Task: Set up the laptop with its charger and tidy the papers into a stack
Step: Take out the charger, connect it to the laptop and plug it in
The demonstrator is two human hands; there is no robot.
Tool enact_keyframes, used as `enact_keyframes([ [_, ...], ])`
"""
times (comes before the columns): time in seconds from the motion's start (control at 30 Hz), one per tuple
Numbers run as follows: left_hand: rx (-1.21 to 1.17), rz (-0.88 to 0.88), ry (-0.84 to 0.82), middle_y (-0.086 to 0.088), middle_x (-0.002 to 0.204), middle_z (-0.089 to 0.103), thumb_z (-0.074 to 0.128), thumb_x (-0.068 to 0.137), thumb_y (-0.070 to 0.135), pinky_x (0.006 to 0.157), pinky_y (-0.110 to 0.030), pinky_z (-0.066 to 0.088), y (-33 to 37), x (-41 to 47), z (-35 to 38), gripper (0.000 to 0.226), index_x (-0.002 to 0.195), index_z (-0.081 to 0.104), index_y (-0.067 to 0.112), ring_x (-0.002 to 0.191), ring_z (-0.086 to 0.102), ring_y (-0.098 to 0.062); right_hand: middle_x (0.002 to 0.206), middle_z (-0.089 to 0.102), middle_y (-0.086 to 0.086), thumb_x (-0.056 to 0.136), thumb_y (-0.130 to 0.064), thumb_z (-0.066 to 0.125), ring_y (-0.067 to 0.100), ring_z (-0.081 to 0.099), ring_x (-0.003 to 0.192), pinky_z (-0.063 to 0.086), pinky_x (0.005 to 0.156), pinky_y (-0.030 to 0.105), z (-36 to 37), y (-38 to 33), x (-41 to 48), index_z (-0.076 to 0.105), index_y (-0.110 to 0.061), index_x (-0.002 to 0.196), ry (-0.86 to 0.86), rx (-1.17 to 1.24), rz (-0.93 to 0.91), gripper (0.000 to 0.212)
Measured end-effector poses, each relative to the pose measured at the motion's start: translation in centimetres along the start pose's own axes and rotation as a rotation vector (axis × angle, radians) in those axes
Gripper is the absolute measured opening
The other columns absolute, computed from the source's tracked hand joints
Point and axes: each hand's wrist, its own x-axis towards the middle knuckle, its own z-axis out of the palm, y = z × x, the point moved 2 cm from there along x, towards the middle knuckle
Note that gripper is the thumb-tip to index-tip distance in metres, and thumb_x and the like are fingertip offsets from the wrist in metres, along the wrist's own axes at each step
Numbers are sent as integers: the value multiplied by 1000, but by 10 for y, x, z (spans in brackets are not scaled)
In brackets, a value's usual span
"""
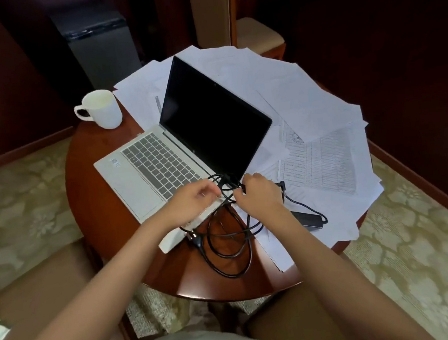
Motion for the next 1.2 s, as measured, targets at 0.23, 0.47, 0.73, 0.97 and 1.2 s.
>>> enact_keyframes([
  [0.23, 581, 238, 157, -9, 145, 24, 57, 88, 35, 112, -32, 7, -2, 35, 21, 61, 142, 30, 24, 138, 15, -26, 93, 63, 10, 78, 13, 38, 23, 58, 87, 46, 70, 20, -15, 13, 1, 64, -11, 93, 134, 512, 87, 38],
  [0.47, 560, 442, 415, -14, 107, 49, 77, 70, 26, 92, -44, 37, 2, 43, 14, 35, 103, 67, 19, 108, 40, -29, 84, 63, 5, 70, 19, 36, 18, 49, 62, 35, 51, 10, -23, 16, -4, 65, -11, 84, 201, 655, 91, 43],
  [0.73, 236, 372, -112, 0, 115, 56, 65, 79, 14, 94, -24, 33, 0, 39, 17, 12, 78, 58, 23, 111, 49, -17, 75, 62, -7, 79, 15, 54, -7, 58, 67, 44, 69, 4, -24, 27, -2, 56, -32, 80, 125, 671, -11, 47],
  [0.97, 0, 158, -94, -2, 72, 53, 57, 90, 27, 69, -26, 39, 10, 38, 30, 18, 76, 56, 16, 68, 48, -13, 69, 58, -8, 77, 5, 67, -1, 55, 69, 43, 71, 6, -27, 34, -2, 56, -27, 81, 193, 692, -34, 34],
  [1.2, 126, 90, -48, 1, 79, 55, 57, 91, 30, 65, -24, 38, 8, 43, 46, 11, 89, 56, 19, 69, 49, -11, 72, 60, -8, 77, 6, 66, -3, 56, 67, 46, 70, 8, -17, 46, 0, 56, -34, 75, 218, 770, -37, 41],
])
